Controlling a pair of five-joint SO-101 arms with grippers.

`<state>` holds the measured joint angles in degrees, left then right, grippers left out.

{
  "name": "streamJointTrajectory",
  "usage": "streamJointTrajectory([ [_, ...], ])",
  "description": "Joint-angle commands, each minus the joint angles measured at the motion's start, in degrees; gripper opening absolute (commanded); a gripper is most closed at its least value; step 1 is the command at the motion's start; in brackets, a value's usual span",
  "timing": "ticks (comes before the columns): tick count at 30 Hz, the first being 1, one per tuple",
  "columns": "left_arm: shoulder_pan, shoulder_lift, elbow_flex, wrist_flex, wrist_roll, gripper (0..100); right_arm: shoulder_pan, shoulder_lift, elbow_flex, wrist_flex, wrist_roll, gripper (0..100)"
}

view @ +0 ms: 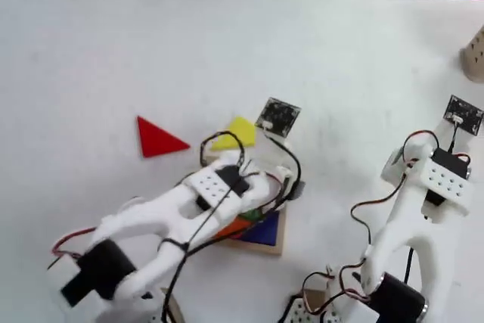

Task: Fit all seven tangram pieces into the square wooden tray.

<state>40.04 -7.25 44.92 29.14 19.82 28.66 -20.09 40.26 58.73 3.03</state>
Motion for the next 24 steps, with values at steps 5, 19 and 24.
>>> streamJointTrajectory([
  [5, -8.3, -7.1, 6.2, 0.7, 0.0, 24, -0.6, -1.2, -0.3, -1.1, -0.2, 1.9],
  [19, -12.5, -7.1, 9.0, 1.3, 0.0, 22, -1.8, -1.2, 0.2, -1.1, -0.2, 1.9],
  [24, -14.8, -7.3, 8.3, 0.9, -3.6, 1, -2.1, -1.3, 0.4, -1.3, -0.1, 1.9],
])
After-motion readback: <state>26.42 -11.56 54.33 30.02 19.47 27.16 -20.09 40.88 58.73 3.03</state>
